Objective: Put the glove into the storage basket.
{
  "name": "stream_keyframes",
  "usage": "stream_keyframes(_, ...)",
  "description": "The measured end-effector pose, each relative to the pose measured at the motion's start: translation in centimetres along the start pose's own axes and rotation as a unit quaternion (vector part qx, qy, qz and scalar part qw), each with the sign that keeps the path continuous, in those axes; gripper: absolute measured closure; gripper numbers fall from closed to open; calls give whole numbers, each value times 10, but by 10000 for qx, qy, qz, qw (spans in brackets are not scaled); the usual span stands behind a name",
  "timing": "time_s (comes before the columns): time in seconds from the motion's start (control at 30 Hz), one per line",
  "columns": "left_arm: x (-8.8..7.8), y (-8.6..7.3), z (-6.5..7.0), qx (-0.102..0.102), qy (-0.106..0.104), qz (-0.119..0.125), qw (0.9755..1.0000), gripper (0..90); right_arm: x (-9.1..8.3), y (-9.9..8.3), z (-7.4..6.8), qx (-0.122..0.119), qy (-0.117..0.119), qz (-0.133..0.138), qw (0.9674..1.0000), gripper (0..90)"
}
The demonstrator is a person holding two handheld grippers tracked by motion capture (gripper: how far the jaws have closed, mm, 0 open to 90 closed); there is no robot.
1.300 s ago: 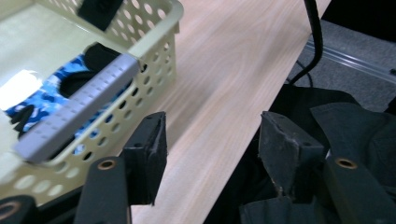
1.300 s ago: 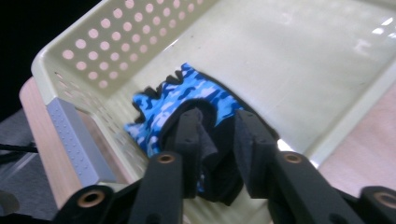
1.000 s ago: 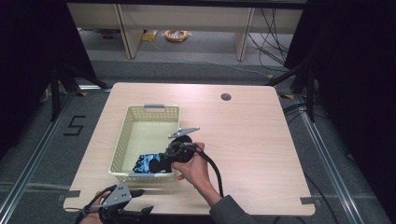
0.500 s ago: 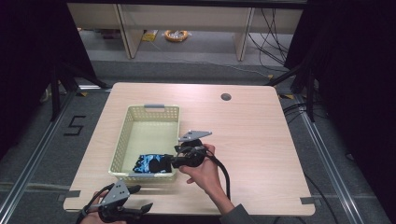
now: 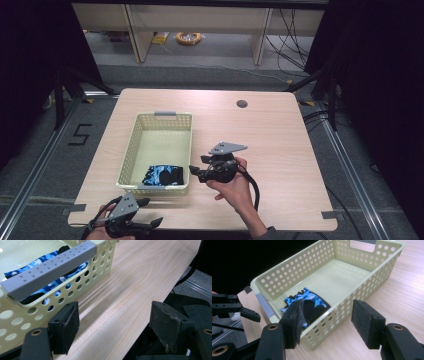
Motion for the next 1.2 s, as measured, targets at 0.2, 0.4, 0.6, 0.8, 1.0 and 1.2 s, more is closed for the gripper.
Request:
stream_keyframes(0.2,-1,-2,-3,13,29,-125,9999,211,-7,-6,4,22,-65,-4,10000,395)
stream_keyframes(0.4,1,-1,-1,-97,-2,-33,9999,205,-13,-14,6,49,-103,-96,9999,372)
stream_keyframes(0.6,0,-4,-4,31,6,-143,9999,203,-18,-21,10,62,-156,-97,9998,363)
stream_keyframes(0.8,2,-3,-4,7,34,-100,9999,201,-27,-27,13,135,-214,-128,9996,354)
stream_keyframes(1.0,3,-5,-5,8,54,-135,9999,201,-36,-36,18,172,-242,-132,9995,342)
stream_keyframes(1.2,3,-4,-2,-116,3,-98,9999,201,-43,-46,23,198,-255,-120,9994,329)
Point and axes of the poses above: each handheld gripper's, and its own axes: x roughly forward along the jaws, y roughly out of its top, z roughly to its right, the point moved 8 cm from there along x, roughly forward along the jaws, and after that the axes turned 2 degrees about -x, right-handed, at the moved point
